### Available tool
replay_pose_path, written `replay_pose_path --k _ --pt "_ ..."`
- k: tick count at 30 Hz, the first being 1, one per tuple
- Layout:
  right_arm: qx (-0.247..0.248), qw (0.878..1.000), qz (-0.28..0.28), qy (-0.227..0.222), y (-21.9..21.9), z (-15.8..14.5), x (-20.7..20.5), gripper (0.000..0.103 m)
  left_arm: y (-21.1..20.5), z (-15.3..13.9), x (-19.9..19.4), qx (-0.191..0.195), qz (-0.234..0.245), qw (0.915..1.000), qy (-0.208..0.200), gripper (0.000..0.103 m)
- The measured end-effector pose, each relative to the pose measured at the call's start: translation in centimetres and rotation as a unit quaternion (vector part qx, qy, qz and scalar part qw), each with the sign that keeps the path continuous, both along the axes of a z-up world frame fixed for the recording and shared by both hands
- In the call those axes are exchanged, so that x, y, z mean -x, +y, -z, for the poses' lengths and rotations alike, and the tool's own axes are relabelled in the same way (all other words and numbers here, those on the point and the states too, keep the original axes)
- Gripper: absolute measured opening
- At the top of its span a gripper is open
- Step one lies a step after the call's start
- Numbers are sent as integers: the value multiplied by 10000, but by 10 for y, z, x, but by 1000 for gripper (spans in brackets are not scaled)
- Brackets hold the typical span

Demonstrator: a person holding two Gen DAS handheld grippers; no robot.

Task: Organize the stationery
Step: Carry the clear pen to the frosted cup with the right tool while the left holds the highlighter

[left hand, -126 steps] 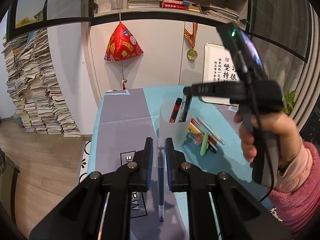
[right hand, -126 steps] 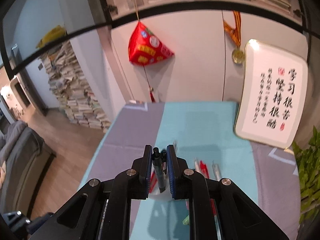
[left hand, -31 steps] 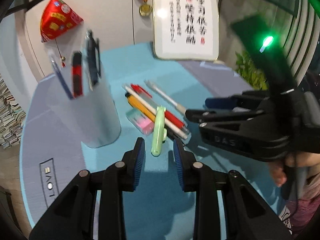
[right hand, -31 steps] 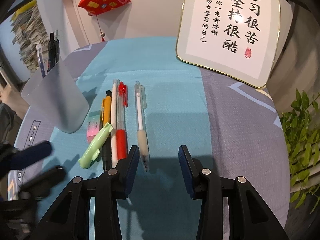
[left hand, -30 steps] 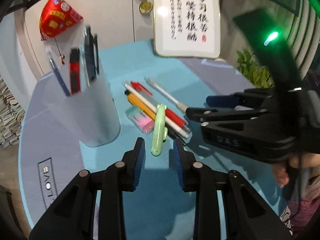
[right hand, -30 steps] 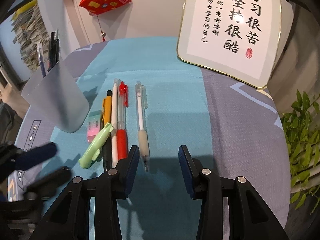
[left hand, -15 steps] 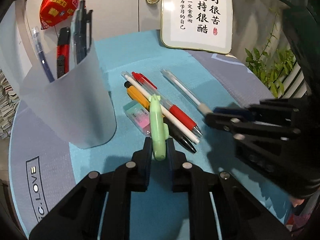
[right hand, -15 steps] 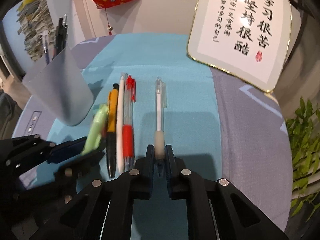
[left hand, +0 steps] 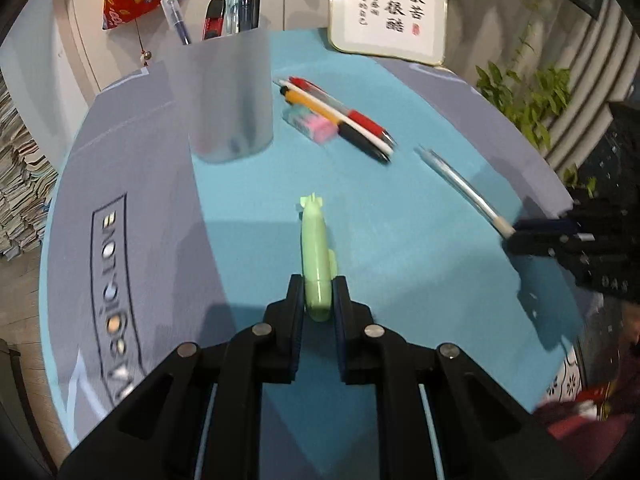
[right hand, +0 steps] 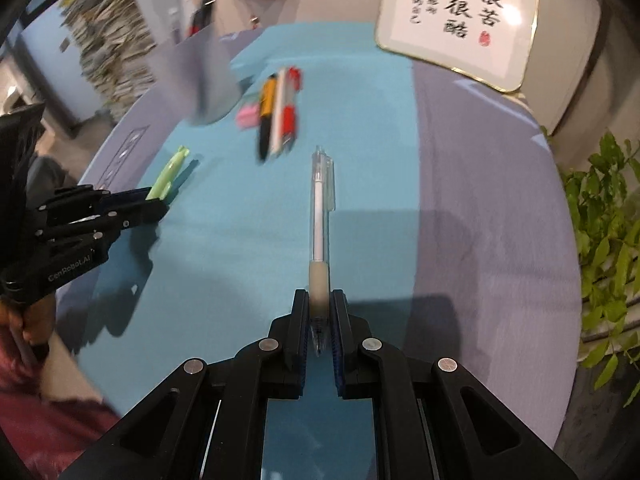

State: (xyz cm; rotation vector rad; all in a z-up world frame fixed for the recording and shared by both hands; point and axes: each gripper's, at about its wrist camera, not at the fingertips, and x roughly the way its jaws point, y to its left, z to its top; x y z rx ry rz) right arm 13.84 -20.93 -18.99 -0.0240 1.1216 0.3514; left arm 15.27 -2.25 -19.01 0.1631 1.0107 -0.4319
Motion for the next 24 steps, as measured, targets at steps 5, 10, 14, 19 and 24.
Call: replay_pose_path --k 5,10,14,19,24 --pt "112 9999 73 -56 11 0 -18 30 -3 -3 6 -115 94 9999 -85 15" --pt "212 9987 266 -384 20 -9 -42 48 -9 -1 -5 -110 37 9999 -87 32" --pt "311 9986 270 -320 26 -8 -60 48 -18 2 -13 -125 80 9999 -50 32" --pt "513 9983 149 -223 40 -4 -74 47 -28 2 -19 -209 181 9996 -70 32" --pt "657 9975 181 -184 44 -1 -79 15 -28 3 -23 -262 190 9994 -123 12"
